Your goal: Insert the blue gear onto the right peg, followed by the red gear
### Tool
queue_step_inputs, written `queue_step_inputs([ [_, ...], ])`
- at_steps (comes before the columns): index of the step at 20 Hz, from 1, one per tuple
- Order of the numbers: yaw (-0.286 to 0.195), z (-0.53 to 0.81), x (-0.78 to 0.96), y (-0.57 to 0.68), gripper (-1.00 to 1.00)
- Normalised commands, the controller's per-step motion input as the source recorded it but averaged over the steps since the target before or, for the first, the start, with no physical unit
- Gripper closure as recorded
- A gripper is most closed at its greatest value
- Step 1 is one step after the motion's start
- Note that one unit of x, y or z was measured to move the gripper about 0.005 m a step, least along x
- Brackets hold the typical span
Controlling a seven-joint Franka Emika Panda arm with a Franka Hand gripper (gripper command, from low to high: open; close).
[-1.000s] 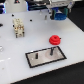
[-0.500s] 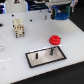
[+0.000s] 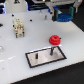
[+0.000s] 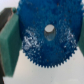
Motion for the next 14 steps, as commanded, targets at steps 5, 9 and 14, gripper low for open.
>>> queue_step_inputs([
  [5, 0.000, 0.31, 0.82, -0.27, 1.00],
  [9, 0.000, 0.23, 0.80, -0.25, 1.00],
  [14, 0.000, 0.13, 0.77, -0.27, 1.00],
])
